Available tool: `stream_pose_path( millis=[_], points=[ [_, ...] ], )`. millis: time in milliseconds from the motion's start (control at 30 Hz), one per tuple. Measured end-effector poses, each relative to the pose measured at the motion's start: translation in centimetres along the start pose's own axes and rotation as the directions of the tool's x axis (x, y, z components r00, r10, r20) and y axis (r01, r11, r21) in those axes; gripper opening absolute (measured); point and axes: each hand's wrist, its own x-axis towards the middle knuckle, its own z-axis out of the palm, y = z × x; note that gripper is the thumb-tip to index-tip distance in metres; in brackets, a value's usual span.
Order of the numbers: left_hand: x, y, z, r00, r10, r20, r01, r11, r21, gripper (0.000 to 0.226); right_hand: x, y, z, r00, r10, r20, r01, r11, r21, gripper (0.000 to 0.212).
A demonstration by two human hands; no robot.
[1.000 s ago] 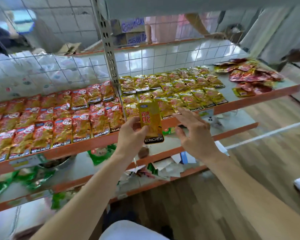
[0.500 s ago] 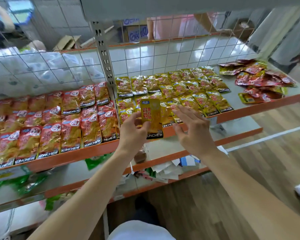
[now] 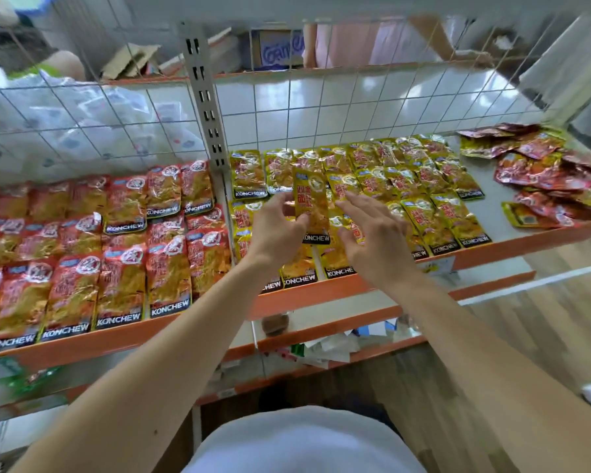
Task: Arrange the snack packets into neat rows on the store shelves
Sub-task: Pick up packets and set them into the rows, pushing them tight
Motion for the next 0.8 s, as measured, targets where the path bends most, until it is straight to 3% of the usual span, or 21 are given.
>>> stream_pose_path(
  millis=[200, 433, 533, 700, 800],
  points=[
    [3.0, 0.8, 0.6, 0.999, -0.015, -0.030, 0.018, 0.995, 0.093, 0.046, 2.5, 0.9, 0.1, 0.999, -0.021, 0.042, 0.022, 1.000, -0.019, 0.048],
    [6.3, 1.6, 2.4, 0.997, -0.005, -0.082, 0.021, 0.983, 0.185, 0.029, 5.5, 2.1, -0.1, 0.997, -0.040, 0.070, 0.040, 0.999, -0.004, 0.045],
    [7.9, 1.6, 3.7, 0.986, 0.027, -0.163, 0.028, 0.947, 0.321, 0.024, 7.4, 2.7, -0.5, 0.995, -0.010, 0.102, 0.011, 1.000, -0.004, 0.046],
    [8.4, 1.5, 5.0, 0.978, 0.138, -0.154, -0.027, 0.824, 0.566, 0.029, 9.9, 3.6, -1.0, 0.975, 0.021, 0.221, -0.014, 0.999, -0.031, 0.047],
    [7.3, 0.6, 4.1, 0.959, 0.224, -0.171, -0.080, 0.797, 0.599, 0.023, 10.4, 3.5, -0.3, 0.961, -0.018, 0.276, 0.029, 0.999, -0.034, 0.047]
  ],
)
